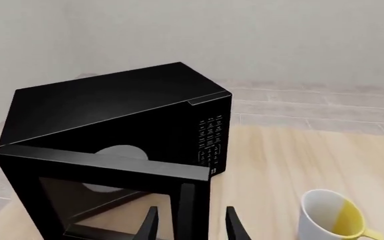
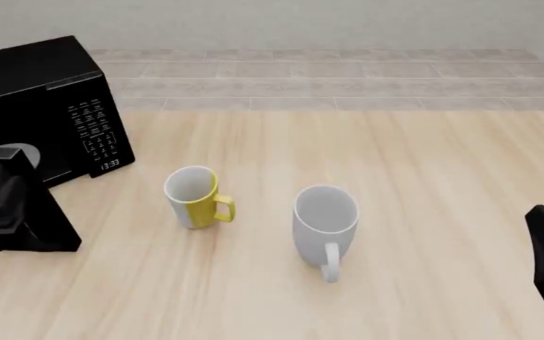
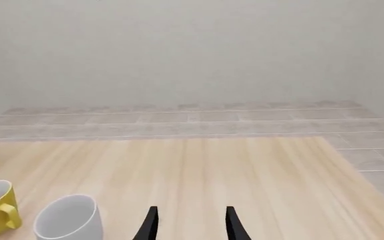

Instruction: Close the microwave.

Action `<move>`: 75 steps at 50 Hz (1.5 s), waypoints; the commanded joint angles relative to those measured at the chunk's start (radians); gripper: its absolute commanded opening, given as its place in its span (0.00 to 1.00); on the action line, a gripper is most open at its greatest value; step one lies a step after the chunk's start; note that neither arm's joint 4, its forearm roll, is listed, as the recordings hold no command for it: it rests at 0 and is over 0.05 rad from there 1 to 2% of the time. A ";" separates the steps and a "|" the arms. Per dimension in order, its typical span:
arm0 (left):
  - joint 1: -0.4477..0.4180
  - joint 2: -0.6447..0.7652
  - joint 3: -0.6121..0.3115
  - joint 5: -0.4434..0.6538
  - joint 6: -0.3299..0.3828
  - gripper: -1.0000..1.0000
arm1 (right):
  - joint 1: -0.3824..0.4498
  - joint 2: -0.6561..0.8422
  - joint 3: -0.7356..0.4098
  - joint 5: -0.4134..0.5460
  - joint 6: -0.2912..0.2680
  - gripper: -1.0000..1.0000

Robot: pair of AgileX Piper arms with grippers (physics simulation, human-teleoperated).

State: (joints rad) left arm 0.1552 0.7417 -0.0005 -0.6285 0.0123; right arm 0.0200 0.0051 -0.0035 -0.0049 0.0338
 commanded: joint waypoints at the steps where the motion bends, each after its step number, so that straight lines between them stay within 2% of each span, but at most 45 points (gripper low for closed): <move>1: 0.003 0.139 0.000 -0.121 -0.003 1.00 | 0.009 -0.001 0.000 -0.001 0.011 1.00; 16: -0.005 0.185 0.000 -0.161 0.018 1.00 | 0.013 0.000 0.001 0.001 0.005 1.00; 22: -0.006 0.186 0.000 -0.163 0.020 1.00 | 0.026 0.004 0.000 -0.002 0.025 1.00; 55: 0.002 0.279 0.000 -0.258 0.026 1.00 | 0.032 -0.004 -0.005 0.009 0.004 1.00; 75: 0.011 0.439 -0.001 -0.399 0.024 1.00 | 0.039 -0.004 -0.006 0.004 0.004 1.00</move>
State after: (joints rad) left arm 0.1639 1.1152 -0.0007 -0.9711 0.0378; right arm 0.0571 0.0013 -0.0077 0.0005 0.0381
